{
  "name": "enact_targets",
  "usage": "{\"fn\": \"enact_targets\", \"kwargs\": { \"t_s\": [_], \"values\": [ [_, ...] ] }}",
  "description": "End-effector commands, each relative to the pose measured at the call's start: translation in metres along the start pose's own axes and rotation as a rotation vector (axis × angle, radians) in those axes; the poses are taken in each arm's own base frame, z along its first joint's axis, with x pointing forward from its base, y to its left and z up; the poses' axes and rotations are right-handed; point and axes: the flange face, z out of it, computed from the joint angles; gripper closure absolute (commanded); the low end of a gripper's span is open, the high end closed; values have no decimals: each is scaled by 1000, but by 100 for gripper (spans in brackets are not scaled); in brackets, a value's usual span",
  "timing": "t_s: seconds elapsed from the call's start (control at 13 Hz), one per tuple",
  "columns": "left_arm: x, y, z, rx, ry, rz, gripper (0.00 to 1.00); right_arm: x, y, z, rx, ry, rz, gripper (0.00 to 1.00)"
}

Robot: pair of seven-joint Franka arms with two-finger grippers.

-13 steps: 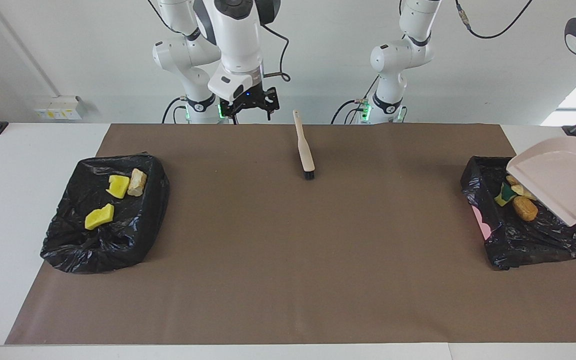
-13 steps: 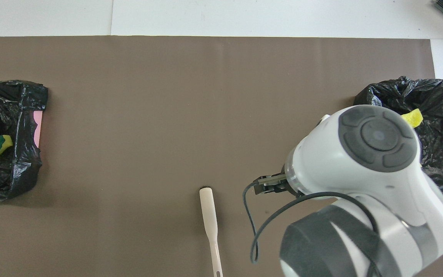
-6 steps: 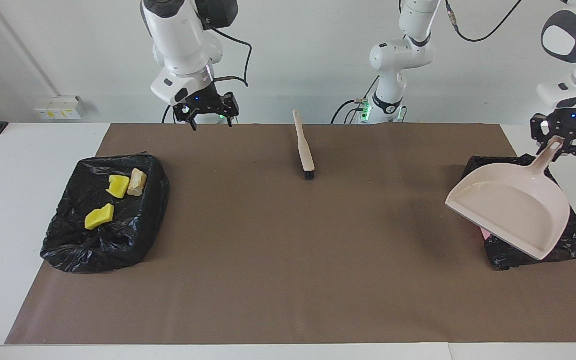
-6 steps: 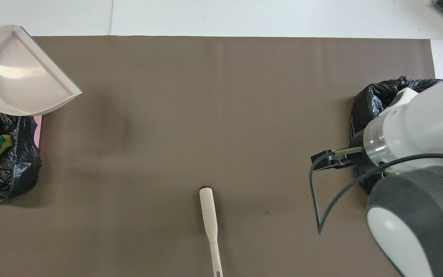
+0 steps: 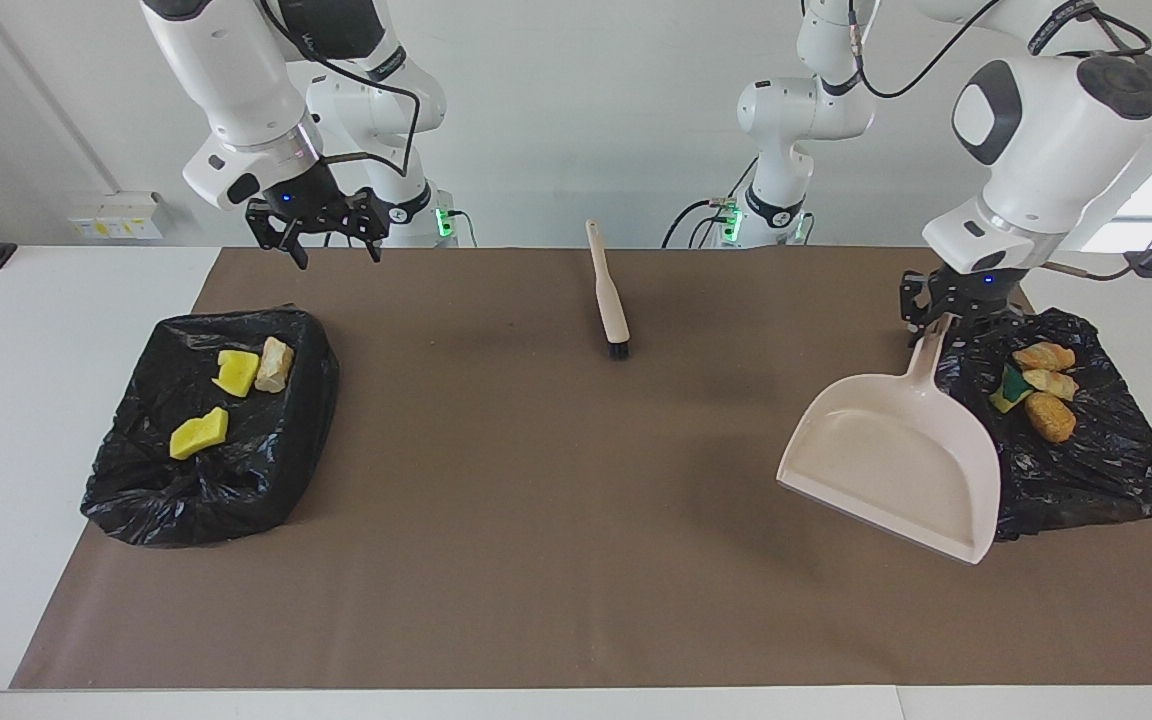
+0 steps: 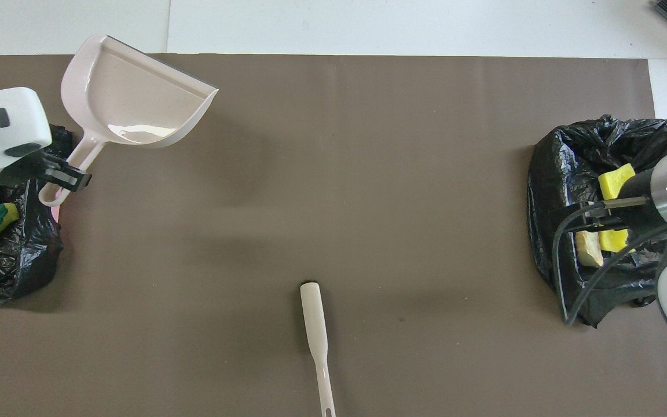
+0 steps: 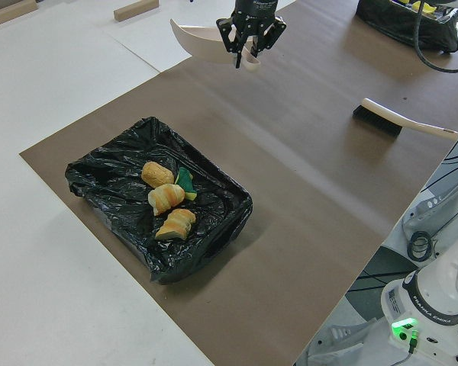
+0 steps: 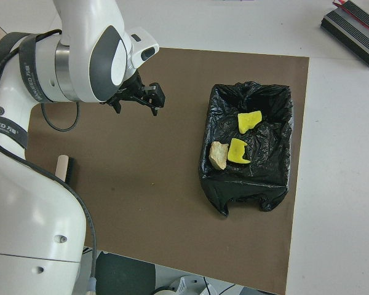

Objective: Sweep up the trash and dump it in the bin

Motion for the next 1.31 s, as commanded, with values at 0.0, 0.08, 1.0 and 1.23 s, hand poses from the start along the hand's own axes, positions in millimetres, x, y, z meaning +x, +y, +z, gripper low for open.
{"fn": "enact_targets", "kwargs": {
  "t_s": [0.0,0.08,1.0,1.23],
  "values": [
    [27,77,27,-30,48,-189,100,6,32,-17,-56,22,31,0],
    [38,104,37,-36,60,-230,100,10,49,-21,-47,28,63,0],
    [76,300,153,-128,10,-369,100,29,74,-32,54,53,222,0],
    [73,324,180,-109,-19,-409,100,32,67,-34,46,80,207,0]
  ]
}}
